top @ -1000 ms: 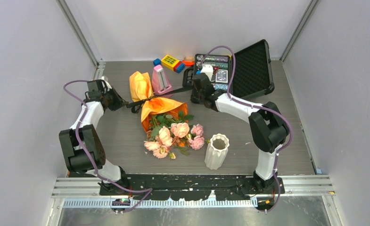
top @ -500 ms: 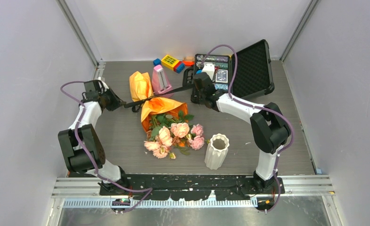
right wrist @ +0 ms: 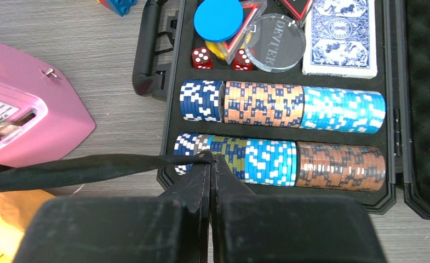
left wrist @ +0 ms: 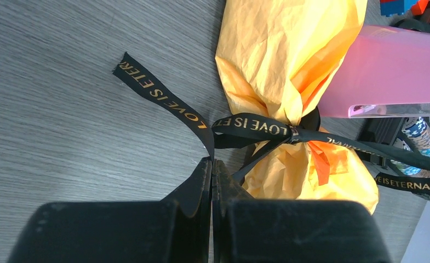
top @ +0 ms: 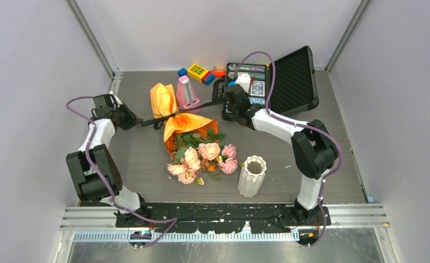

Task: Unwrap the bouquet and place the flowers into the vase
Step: Untie the ribbon from the wrapping paper.

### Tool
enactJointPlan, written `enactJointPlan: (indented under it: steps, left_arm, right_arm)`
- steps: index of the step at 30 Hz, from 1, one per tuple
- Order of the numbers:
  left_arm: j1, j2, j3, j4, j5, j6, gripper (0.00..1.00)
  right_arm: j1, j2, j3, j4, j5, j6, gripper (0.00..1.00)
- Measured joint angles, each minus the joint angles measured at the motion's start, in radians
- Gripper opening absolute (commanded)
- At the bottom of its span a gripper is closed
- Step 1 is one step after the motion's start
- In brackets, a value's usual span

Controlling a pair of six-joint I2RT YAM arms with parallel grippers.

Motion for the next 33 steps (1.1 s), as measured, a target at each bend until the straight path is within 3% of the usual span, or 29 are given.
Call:
enactJointPlan:
  steps: [33]
  left_arm:
    - [0.061, -0.001, 0.005, -0.044, 0.000, 0.011, 0.00]
  right_arm:
    - [-0.094, -0.070, -0.032, -0.074, 0.039, -0.019, 0.00]
